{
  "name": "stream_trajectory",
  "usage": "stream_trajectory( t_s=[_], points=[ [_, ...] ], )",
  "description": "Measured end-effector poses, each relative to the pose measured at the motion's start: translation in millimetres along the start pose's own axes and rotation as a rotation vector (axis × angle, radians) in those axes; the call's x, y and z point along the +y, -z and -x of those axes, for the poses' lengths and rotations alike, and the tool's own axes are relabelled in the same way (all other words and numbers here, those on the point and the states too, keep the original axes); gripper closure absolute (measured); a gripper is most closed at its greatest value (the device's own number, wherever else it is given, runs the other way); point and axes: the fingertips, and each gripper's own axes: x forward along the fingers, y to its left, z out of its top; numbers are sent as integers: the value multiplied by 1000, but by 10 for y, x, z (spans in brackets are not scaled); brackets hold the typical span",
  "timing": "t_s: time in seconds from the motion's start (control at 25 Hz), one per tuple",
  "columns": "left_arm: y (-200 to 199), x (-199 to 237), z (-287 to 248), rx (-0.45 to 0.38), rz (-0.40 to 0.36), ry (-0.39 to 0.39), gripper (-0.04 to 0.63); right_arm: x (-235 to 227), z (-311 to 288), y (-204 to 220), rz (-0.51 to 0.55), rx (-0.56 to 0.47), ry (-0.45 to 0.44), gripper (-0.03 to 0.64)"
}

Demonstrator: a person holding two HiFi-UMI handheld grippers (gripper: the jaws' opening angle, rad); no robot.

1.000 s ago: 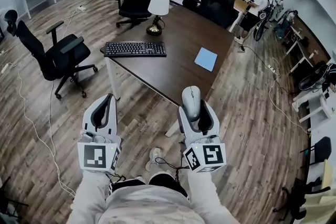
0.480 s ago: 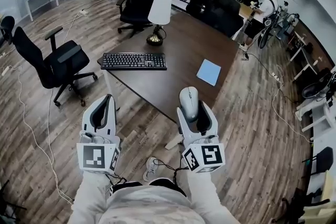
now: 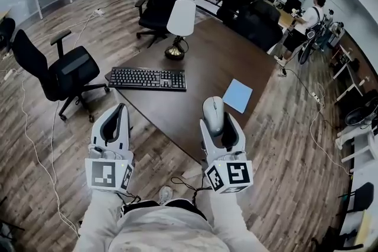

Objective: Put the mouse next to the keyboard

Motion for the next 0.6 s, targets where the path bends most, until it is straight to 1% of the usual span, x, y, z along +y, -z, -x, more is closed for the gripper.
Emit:
stream_trajectory(
  t_s=[0.32,0.6],
  points=[
    [104,-124,-464,9,-24,-36,591,-438,-300,109,-23,-1,-8,310],
    [208,-186,-646,19,-28,-33,591,-596,-447,199,-36,3,-8,310]
  ],
)
